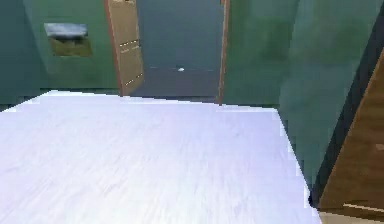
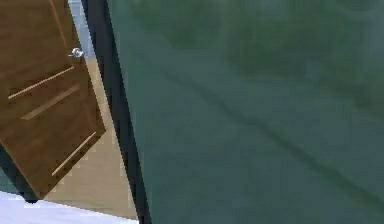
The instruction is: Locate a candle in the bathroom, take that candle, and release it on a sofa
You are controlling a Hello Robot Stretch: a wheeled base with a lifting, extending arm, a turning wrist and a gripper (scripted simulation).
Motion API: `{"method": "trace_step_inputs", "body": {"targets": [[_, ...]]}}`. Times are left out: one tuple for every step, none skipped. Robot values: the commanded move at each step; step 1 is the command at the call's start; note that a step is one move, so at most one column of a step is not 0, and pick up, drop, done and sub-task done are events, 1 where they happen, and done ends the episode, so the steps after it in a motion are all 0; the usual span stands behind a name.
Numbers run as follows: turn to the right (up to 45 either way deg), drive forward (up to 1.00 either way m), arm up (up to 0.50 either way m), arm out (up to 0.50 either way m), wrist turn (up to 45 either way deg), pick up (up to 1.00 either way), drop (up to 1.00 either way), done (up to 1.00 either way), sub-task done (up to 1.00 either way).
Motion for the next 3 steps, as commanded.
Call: {"method": "trace_step_inputs", "body": {"targets": [[0.0,1.00,0.00,0.00,0.0,0.00,0.00,0.00,0.00],[0.0,1.00,0.00,0.00,0.0,0.00,0.00,0.00,0.00],[0.0,1.00,0.00,0.00,0.0,0.00,0.00,0.00,0.00]]}}
